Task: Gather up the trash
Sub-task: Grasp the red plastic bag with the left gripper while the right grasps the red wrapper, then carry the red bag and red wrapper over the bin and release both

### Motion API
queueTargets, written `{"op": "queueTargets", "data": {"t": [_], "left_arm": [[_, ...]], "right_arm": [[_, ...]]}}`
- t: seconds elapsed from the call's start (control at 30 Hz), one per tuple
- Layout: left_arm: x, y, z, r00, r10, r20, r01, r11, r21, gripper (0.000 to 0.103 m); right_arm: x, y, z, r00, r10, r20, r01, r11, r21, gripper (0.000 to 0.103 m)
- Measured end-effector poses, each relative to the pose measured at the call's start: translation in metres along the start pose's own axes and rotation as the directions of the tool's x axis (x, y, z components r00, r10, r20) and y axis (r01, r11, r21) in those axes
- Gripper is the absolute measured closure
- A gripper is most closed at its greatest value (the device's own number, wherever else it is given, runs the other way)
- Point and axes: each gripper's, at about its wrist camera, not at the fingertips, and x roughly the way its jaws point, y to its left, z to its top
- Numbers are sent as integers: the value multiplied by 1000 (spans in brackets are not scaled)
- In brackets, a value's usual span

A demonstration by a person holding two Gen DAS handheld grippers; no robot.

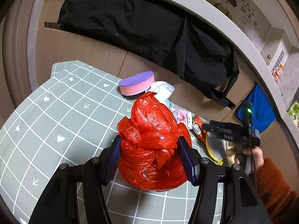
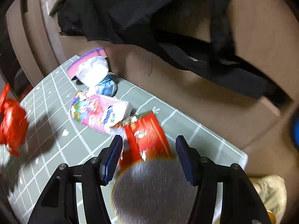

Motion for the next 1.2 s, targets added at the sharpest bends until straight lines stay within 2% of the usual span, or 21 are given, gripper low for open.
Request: {"op": "queueTargets", "data": {"t": [0.13,0.27,0.37,0.5,0.57,0.63,0.73,0.87,1.03,1.2], "left_arm": [[3,9,-2,1000,1,-16,-2,1000,-17,44],[9,12,0,1000,-7,-18,6,999,-33,44],[12,11,-1,1000,-14,-20,14,999,-34,44],[15,12,-3,999,-18,-27,17,999,-40,44],[14,13,-4,1000,-14,-27,13,999,-45,44],[13,12,-5,1000,-9,-25,8,999,-47,44],[8,8,-4,1000,0,-10,0,1000,-31,44],[-2,-11,1,1000,12,27,-13,1000,28,44],[-20,-56,15,993,28,111,-41,992,120,44],[-42,-118,28,975,30,219,-83,968,237,44]], "right_arm": [[23,-16,0,991,117,-64,-108,986,130,45],[18,4,-9,991,120,-55,-115,989,97,42],[19,19,-20,981,170,-92,-163,983,87,39],[19,46,-25,989,98,-107,-99,995,-7,38],[19,60,-28,994,33,-107,-41,997,-71,41],[18,67,-29,995,17,-95,-25,996,-84,51],[7,73,-28,998,19,-54,-21,999,-45,61],[-29,80,-28,998,19,58,-19,1000,-2,62],[-93,82,-17,978,48,203,-48,999,-5,62],[-154,69,-17,950,33,310,-36,999,5,62]]}}
